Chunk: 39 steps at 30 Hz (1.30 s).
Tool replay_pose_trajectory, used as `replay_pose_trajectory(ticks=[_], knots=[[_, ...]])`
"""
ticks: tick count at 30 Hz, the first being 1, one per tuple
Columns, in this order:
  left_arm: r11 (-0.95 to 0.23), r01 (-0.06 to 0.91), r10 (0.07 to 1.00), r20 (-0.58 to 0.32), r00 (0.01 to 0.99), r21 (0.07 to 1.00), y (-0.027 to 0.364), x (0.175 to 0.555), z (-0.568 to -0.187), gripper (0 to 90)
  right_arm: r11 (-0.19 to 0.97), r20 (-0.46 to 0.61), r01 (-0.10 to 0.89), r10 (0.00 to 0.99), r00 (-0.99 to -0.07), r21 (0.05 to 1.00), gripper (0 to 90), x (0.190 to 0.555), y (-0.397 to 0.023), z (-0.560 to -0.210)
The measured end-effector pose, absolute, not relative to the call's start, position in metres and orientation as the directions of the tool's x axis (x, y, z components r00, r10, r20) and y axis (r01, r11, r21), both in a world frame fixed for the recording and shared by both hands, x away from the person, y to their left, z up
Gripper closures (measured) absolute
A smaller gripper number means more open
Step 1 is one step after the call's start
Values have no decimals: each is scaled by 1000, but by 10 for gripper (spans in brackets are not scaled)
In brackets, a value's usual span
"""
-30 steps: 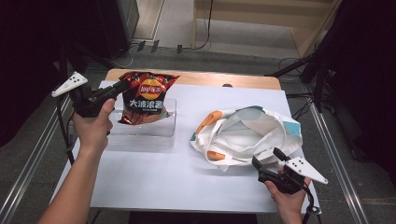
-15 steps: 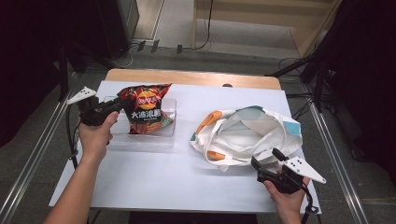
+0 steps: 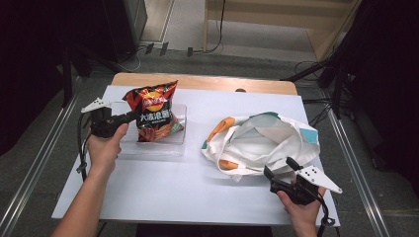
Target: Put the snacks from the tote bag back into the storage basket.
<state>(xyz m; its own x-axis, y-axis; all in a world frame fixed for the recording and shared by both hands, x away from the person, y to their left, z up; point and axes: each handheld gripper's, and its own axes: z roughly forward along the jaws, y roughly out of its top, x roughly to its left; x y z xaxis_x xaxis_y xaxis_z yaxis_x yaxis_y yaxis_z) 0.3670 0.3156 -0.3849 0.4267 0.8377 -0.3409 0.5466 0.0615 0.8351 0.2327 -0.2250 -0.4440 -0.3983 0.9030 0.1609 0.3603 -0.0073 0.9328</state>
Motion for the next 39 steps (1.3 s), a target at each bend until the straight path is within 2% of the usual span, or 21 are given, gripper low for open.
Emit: replay_pose_trajectory(ticks=[5, 8, 9, 11, 15, 22, 26, 39], knots=[[104, 543, 856, -353, 377, 833, 332, 375, -381, 891, -15, 165, 360, 907, -388, 933, 138, 233, -227, -444], [110, 525, 872, -336, 357, 844, 333, 374, -382, 832, -13, 161, 359, 908, -387, 933, 138, 233, -227, -444], [110, 521, 875, -331, 353, 846, 332, 373, -382, 784, -12, 161, 360, 908, -387, 933, 138, 233, -227, -444], [119, 511, 879, -330, 344, 851, 329, 370, -382, 609, -13, 162, 360, 908, -387, 933, 138, 233, -227, -444], [94, 489, 897, -287, 336, 867, 321, 358, -382, 316, -12, 160, 357, 908, -388, 934, 138, 233, -227, -444], [46, 461, 898, -239, 369, 886, 310, 336, -382, 1, -12, 159, 358, 910, -383, 934, 138, 233, -230, -444], [1, 416, 890, -190, 414, 909, 301, 319, -380, 0, -11, 158, 363, 913, -377, 932, 138, 232, -232, -445], [-26, 383, 861, -174, 478, 923, 284, 278, -397, 0, -11, 150, 359, 920, -363, 933, 138, 232, -241, -445]])
